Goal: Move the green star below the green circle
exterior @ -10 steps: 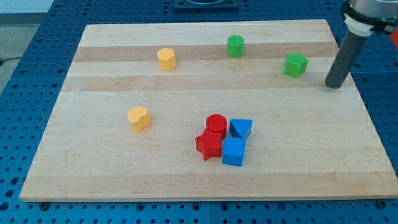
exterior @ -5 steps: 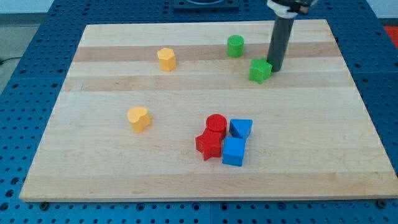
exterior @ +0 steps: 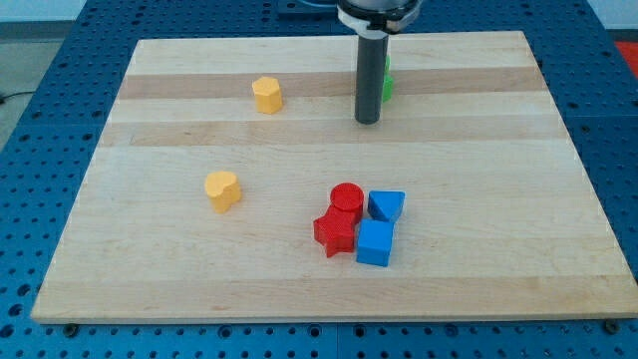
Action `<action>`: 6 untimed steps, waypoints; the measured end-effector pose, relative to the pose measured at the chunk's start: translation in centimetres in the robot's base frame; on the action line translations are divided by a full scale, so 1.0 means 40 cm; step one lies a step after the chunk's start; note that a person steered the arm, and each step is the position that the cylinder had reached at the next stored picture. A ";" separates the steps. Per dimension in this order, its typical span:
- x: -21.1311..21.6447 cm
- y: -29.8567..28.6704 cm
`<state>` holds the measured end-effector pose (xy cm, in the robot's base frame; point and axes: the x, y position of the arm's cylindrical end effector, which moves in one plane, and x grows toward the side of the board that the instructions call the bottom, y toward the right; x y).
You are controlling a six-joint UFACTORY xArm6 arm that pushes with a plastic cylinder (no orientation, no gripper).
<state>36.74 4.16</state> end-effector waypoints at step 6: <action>0.028 -0.136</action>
